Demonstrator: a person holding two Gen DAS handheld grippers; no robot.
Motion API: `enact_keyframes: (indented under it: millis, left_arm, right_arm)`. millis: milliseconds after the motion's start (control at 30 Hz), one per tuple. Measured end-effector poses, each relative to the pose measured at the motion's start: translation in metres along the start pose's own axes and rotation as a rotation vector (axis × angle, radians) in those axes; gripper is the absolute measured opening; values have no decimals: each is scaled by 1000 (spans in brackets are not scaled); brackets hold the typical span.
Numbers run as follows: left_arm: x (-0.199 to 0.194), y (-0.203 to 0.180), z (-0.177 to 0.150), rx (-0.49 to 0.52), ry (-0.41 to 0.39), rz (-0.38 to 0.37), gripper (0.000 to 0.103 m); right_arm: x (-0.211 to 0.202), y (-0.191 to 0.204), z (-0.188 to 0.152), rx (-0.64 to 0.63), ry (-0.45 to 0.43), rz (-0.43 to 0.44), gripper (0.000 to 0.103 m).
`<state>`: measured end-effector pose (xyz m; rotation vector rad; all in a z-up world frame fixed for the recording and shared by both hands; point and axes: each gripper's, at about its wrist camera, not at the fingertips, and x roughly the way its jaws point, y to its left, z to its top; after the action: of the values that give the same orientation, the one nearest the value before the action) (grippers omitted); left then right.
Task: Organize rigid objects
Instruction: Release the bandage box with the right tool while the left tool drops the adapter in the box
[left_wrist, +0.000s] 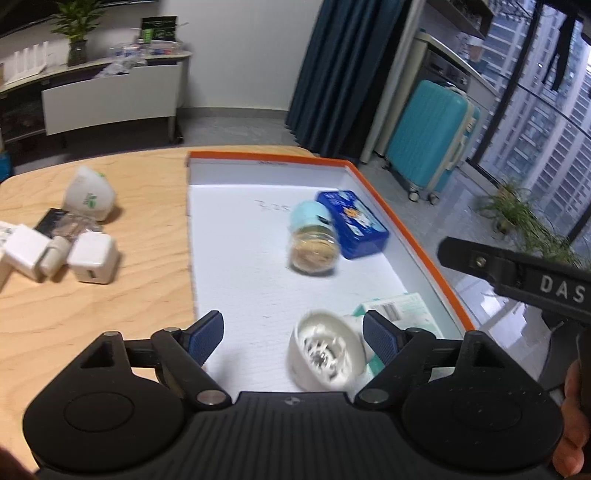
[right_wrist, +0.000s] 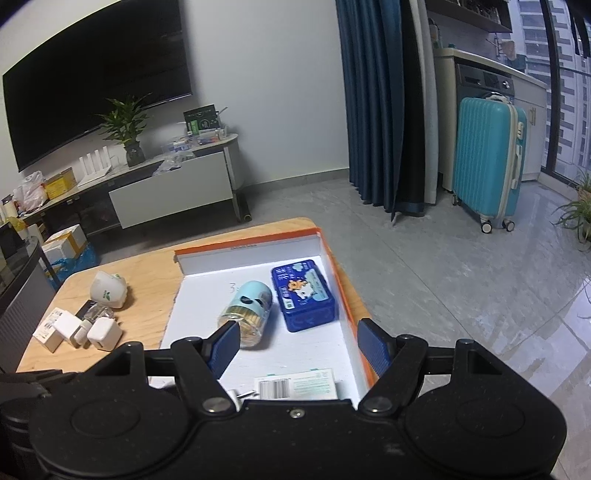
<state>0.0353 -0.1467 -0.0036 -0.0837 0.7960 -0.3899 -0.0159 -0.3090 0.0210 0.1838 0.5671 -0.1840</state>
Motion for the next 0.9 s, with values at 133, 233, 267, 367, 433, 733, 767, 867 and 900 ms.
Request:
enact_keyframes:
  millis: [133, 233, 267, 367, 433, 733, 767, 867, 900]
  left_arm:
    - [-11, 11, 3, -21, -20, 38, 87]
    - [-19, 21, 6, -38, -34, 72, 88]
    - [-22, 24, 7, -44, -37, 82, 89]
    - [-29, 35, 9, -60, -47, 113, 90]
    - [-34, 42, 10, -71, -55, 131, 91]
    - [-52, 69, 12, -110, -77, 194, 95]
    - [-54, 72, 12, -115, -79, 199, 95]
    - [-58, 81, 12, -128, -86, 212, 95]
    - [-59, 84, 12, -134, -88, 216, 96]
  right_arm:
    - [-1, 11, 1, -15, 1, 21, 87]
    - [0, 21, 1, -31, 6, 38, 87]
    - [0, 25, 1, -37, 8, 44, 87]
    - [0, 35, 2, -49, 12, 63, 88]
    - [2, 42, 2, -59, 18, 74, 88]
    - [11, 72, 2, -88, 47, 136, 89]
    - [12, 75, 2, -90, 50, 144, 89]
    - [13, 86, 2, -103, 54, 161, 89]
    - [14, 89, 2, -109, 56, 166, 89]
